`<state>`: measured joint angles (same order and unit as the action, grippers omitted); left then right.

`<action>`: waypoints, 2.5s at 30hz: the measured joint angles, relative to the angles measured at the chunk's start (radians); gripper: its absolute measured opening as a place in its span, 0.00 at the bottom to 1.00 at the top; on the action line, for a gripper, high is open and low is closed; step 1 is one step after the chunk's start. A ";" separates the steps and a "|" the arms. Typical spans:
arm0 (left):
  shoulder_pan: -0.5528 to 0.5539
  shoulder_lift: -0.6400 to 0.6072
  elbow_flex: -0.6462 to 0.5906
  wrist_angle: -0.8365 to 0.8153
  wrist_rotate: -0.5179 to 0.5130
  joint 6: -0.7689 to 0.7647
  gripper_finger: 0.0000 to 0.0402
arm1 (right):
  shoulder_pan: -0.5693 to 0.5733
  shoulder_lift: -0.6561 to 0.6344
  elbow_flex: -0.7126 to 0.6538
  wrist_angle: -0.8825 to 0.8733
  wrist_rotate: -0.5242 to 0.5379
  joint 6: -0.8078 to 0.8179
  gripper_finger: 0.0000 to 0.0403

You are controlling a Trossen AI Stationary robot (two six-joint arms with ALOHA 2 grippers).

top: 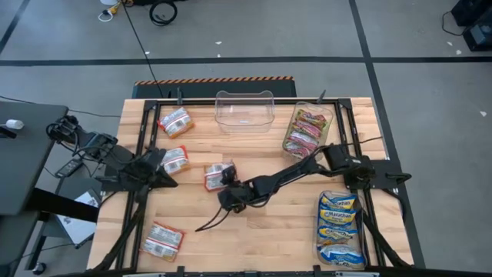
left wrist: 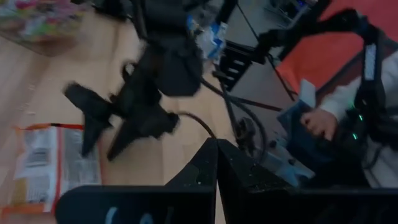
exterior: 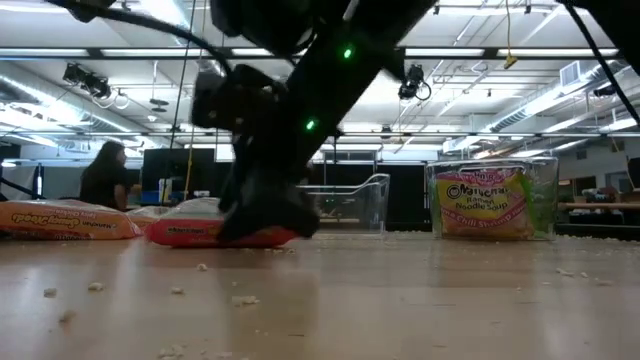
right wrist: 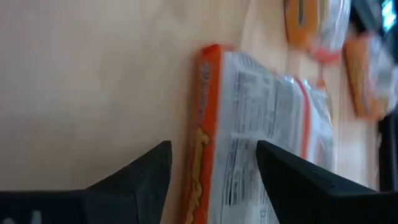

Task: Sort Maruchan noodles
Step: Put the right orange noodle pack into the top left transparent bin

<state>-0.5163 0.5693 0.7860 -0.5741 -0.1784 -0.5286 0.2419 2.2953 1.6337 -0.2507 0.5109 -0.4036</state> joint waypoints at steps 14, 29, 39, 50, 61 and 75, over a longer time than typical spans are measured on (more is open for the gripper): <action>0.000 -0.001 0.000 0.009 -0.024 -0.096 0.02 | -0.016 0.063 0.004 0.133 0.098 0.008 0.27; 0.000 -0.008 0.108 0.024 0.003 -0.042 0.02 | -0.217 -0.307 0.128 -0.150 -0.107 0.687 0.02; 0.000 -0.008 0.143 0.026 -0.110 0.025 0.02 | -0.529 -0.348 0.127 -0.134 -0.208 1.201 0.02; 0.000 -0.007 0.143 0.023 -0.109 0.026 0.02 | -0.626 -0.165 0.125 0.093 -0.202 1.427 0.02; 0.000 -0.007 0.144 0.027 -0.106 0.017 0.02 | -0.623 -0.060 0.128 0.137 -0.210 1.488 0.08; 0.000 -0.007 0.145 0.019 -0.106 0.027 0.02 | -0.619 -0.062 0.125 0.154 -0.193 1.412 0.21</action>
<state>-0.5163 0.5621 0.9306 -0.5548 -0.2840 -0.5012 -0.3767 2.2333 1.7591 -0.0965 0.3181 1.0080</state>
